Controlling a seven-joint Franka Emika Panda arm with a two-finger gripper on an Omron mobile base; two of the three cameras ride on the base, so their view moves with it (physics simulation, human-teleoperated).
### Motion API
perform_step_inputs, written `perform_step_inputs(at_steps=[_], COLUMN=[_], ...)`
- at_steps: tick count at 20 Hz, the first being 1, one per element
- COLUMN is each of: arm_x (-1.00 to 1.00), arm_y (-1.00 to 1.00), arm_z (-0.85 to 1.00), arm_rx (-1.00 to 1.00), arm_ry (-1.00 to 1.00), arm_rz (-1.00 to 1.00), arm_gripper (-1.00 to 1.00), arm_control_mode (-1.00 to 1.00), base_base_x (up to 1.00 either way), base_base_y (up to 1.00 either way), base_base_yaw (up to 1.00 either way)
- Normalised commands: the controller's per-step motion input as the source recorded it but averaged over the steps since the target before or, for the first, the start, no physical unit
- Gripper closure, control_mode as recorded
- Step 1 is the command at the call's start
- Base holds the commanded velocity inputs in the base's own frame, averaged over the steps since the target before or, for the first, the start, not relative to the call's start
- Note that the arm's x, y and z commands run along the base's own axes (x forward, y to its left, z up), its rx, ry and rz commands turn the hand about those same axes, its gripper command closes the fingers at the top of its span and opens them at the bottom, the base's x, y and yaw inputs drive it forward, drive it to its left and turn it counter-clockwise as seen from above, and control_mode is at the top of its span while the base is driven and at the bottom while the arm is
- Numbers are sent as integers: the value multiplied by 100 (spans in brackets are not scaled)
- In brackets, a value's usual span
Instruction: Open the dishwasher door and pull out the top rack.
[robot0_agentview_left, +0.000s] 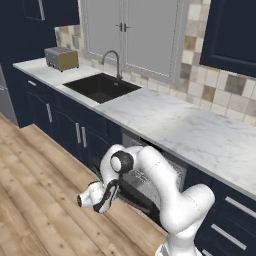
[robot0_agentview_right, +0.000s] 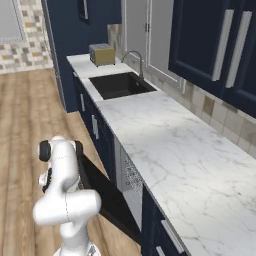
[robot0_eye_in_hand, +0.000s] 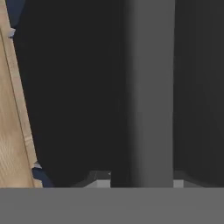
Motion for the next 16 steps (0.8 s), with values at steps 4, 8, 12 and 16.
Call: perform_step_inputs(at_steps=[4,8,12,16], arm_x=[-16,-8,-8,-4], arm_y=[87,84,78,50], arm_z=[-68,-75,-72,-8], arm_rx=[0,0,0,0], arm_ry=[1,3,4,4], arm_rz=[0,0,0,0], arm_gripper=[100,100,100,-100], arm_control_mode=[-100,-100,-100,-100], base_base_x=[0,0,0,0], base_base_y=[0,0,0,0], base_base_yaw=[0,0,0,0])
